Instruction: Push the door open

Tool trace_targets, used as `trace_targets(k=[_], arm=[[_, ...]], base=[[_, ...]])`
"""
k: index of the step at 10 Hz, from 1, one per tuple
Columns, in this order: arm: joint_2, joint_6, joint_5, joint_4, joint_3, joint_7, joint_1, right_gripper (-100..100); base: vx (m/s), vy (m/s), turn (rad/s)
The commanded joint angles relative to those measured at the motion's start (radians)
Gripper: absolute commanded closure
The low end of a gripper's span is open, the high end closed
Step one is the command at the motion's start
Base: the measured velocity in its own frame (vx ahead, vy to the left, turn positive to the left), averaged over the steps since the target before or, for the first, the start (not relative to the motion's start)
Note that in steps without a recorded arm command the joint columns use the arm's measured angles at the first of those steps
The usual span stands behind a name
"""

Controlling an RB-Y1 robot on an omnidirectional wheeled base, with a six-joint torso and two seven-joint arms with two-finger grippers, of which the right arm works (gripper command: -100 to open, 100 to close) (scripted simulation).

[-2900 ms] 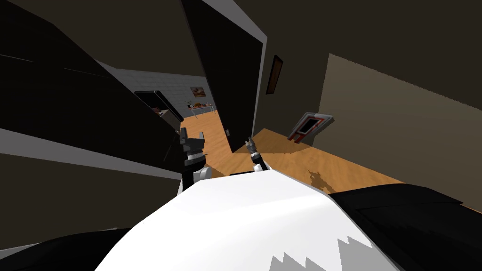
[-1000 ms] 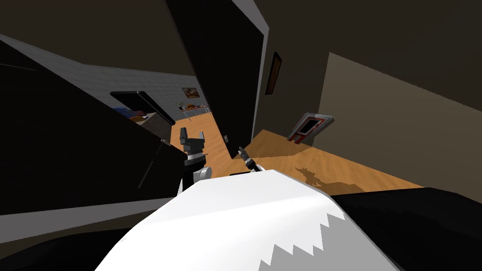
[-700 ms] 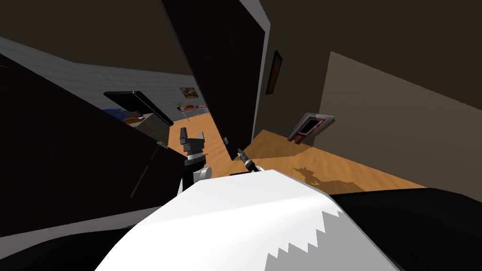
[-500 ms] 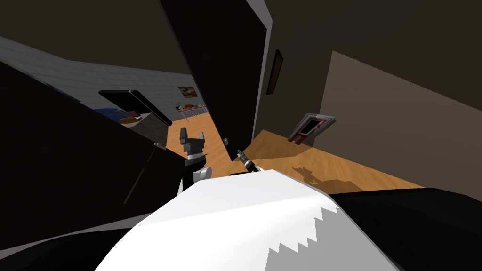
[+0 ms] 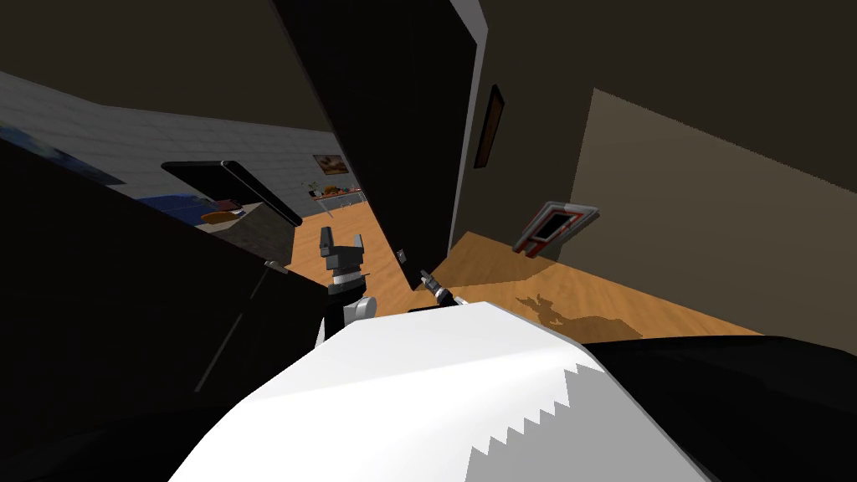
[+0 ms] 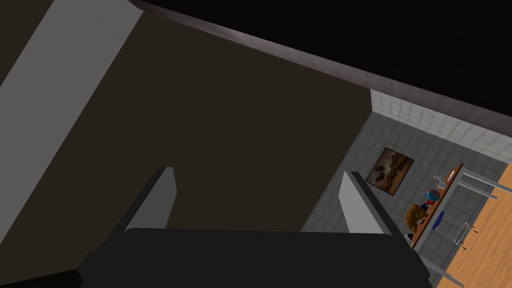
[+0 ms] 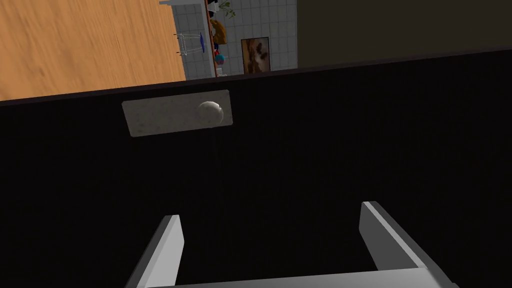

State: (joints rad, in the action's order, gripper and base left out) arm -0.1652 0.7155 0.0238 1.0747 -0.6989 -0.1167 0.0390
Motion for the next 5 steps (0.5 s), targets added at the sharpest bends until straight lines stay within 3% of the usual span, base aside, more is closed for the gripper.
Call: trace_targets(k=[1, 5], arm=[[0.001, 0.011, -0.001, -0.040, -0.018, 0.001, -0.014, -100], [-0.004, 0.032, -0.005, -0.125, -0.063, -0.001, -0.045, -100]], base=[[0.121, 0.030, -0.037], [0.188, 0.058, -0.041]])
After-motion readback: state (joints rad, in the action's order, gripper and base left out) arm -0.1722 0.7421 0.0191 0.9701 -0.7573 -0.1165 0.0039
